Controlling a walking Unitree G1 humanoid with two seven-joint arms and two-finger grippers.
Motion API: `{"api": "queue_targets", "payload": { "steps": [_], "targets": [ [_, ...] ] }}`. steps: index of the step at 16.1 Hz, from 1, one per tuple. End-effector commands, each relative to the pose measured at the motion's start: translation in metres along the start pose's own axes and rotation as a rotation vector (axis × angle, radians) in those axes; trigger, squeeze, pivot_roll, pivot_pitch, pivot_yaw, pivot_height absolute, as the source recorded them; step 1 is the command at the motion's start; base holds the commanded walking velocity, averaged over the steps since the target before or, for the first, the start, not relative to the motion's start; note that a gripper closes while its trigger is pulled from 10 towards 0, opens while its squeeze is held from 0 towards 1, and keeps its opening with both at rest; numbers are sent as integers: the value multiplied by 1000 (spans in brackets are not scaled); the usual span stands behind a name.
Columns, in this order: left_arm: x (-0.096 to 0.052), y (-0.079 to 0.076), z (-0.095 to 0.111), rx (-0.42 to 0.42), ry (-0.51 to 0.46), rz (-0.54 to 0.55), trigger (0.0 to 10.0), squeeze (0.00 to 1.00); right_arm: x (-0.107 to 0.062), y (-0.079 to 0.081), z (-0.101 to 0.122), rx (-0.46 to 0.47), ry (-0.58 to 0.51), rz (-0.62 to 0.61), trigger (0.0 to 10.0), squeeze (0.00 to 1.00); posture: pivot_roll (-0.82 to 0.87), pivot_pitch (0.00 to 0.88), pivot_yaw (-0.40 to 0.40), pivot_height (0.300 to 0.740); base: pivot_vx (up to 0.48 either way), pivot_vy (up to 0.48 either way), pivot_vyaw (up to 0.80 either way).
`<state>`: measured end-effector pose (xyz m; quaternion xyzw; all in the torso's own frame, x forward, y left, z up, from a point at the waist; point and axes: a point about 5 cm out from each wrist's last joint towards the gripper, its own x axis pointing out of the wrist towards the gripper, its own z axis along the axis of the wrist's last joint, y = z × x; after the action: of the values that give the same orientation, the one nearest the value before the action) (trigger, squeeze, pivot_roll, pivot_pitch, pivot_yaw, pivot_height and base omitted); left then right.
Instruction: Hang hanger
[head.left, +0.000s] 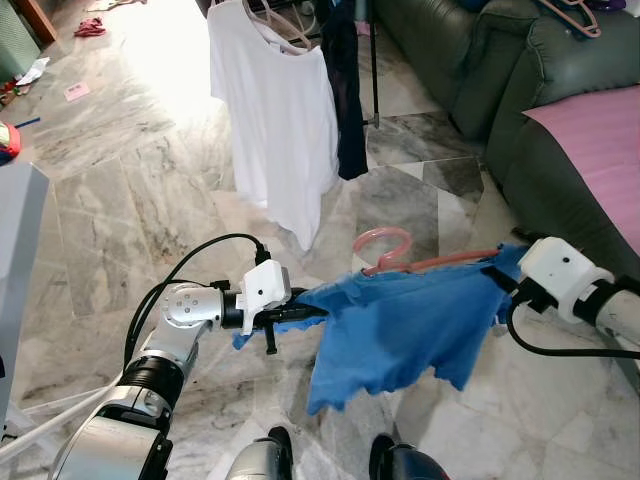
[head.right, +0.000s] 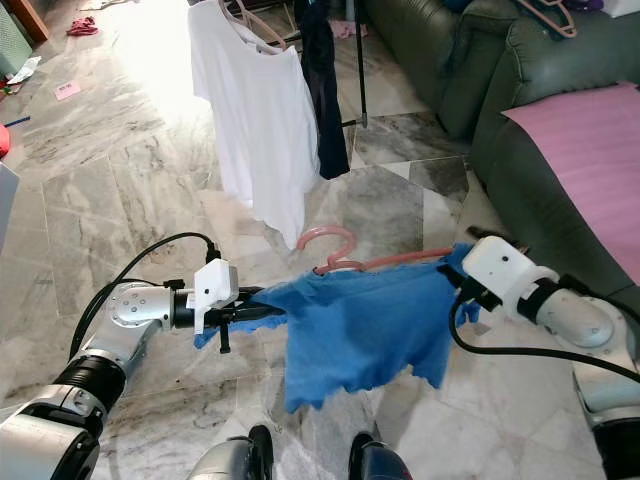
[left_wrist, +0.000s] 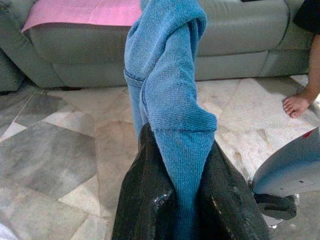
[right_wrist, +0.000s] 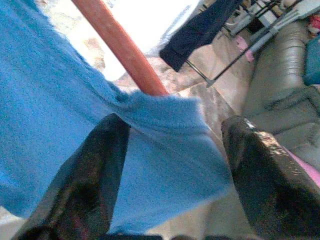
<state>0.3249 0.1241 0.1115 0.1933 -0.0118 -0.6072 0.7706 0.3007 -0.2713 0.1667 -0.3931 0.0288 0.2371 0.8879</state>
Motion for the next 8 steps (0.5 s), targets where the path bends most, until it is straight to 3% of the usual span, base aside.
{"api": "queue_targets", "payload": {
  "steps": [1,8],
  "targets": [
    [-1,0,3,21,-22,-4,0,0,2,6,-2,19,-1,32,0,0,-14,248,69,740,0,0,0],
    [1,-1,4,18,-27,-2,0,0,5,6,-2,31,-14,18,0,0,-16,246,71,740,0,0,0]
  ]
}}
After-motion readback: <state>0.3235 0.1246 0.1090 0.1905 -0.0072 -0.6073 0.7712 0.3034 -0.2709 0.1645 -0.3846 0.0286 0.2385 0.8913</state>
